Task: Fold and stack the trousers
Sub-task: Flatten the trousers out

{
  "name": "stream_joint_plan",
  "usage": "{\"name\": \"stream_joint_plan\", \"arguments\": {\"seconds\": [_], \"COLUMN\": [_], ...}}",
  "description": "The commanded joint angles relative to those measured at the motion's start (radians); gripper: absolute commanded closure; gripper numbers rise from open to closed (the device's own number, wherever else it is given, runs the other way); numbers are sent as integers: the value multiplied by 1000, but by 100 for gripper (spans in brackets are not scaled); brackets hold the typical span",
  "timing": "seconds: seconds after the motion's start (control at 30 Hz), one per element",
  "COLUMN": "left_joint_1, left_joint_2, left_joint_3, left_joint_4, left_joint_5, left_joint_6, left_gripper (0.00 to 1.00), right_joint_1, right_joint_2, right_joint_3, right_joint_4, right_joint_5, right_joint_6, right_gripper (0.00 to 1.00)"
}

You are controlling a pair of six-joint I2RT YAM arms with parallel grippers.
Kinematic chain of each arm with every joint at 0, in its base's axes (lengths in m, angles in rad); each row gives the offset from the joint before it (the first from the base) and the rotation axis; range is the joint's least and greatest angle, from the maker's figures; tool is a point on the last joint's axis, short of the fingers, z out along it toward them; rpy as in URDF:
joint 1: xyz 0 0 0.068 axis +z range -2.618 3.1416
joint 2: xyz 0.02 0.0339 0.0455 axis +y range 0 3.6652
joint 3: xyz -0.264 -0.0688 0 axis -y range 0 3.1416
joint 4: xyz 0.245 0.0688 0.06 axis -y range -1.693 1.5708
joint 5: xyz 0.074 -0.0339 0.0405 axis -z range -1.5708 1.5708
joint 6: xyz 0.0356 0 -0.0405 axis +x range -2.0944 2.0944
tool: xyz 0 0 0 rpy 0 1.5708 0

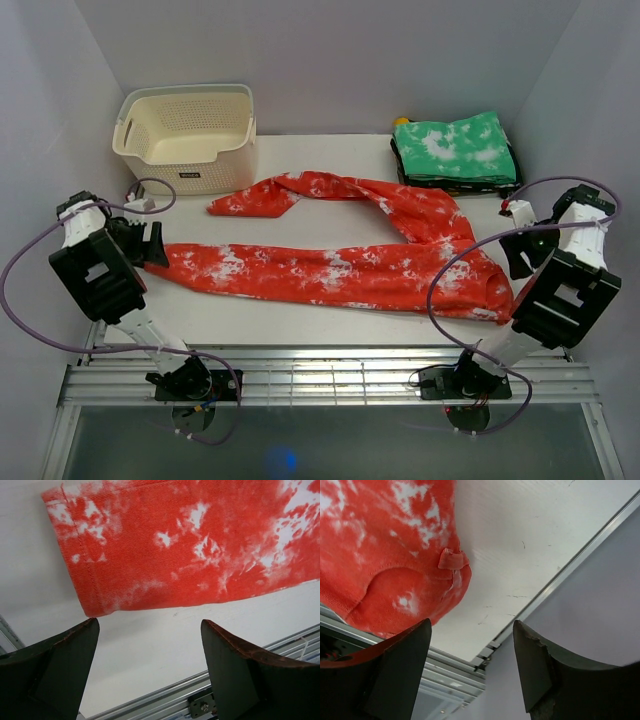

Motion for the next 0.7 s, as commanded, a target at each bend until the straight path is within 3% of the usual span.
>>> {"name": "stream_joint_plan", "arguments": {"seconds": [0.0,0.1,0.17,0.2,0.23,0.27,0.3,0.33,0.37,0.43,0.47,0.53,0.67], "left_joint_1": [16,62,86,86,86,86,86,82,82,82,82,82,82], "left_joint_2": [11,60,81,82,100,134,155,162,162,153,145,124,7], "left_joint_3": [31,67,55,24,10,1,2,25,72,183,247,385,360], "left_joint_4": [41,35,53,69,78,78,72,49,14,-92,-141,-247,-247], "left_joint_5": [14,-6,-16,21,50,90,134,171,197,173,138,56,-96], "left_joint_6": [-43,-73,-101,-109,-126,-141,-144,-147,-146,-140,-140,-144,-92], "left_gripper": [7,6,6,6,6,7,14,34,52,93,100,100,100], "right_joint_1": [-3,-3,-3,-3,-3,-3,-3,-3,-3,-3,-3,-5,-5], "right_joint_2": [34,71,72,84,100,147,170,189,206,210,200,154,30], "right_joint_3": [39,-21,-79,-94,-102,-83,-40,32,127,303,360,419,355], "right_joint_4": [-30,-5,-1,-4,-13,-46,-60,-89,-121,-174,-185,-188,-189], "right_joint_5": [-1,25,30,24,10,-36,-68,-82,-94,-117,-120,-125,-137], "right_joint_6": [218,282,310,321,328,337,342,344,338,308,292,241,128], "right_gripper": [27,21,10,11,16,41,54,81,92,92,92,92,92]}}
